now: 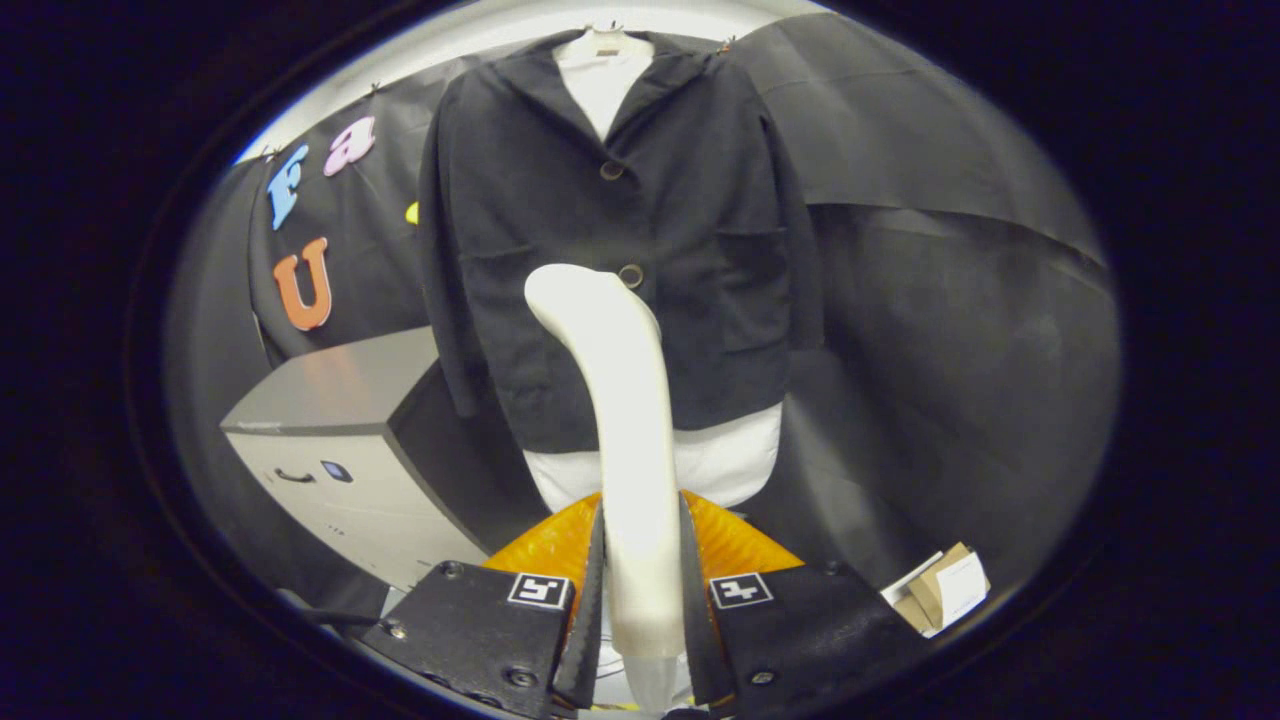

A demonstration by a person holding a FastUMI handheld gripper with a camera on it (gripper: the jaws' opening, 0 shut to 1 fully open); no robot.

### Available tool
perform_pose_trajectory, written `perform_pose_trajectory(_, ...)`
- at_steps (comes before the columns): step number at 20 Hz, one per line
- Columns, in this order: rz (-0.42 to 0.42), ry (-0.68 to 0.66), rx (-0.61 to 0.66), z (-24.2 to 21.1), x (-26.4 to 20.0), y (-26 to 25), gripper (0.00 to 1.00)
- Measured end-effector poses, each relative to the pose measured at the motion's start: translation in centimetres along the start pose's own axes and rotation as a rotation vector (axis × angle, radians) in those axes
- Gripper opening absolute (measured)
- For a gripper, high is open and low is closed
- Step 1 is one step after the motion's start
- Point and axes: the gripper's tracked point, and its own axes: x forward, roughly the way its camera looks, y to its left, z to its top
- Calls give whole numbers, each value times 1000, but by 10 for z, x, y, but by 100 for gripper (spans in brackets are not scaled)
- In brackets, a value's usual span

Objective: Iron the clothes twice with a garment steamer, once on the left side and once on the right side.

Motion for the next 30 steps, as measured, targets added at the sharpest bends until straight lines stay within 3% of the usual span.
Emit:
perform_pose_trajectory(5,1,-91,38,58,-23,-42,38)
perform_pose_trajectory(13,-29,-285,113,190,-40,-106,38)
perform_pose_trajectory(22,-17,-467,78,332,-27,-101,38)
perform_pose_trajectory(30,-130,-497,-12,355,7,-71,38)
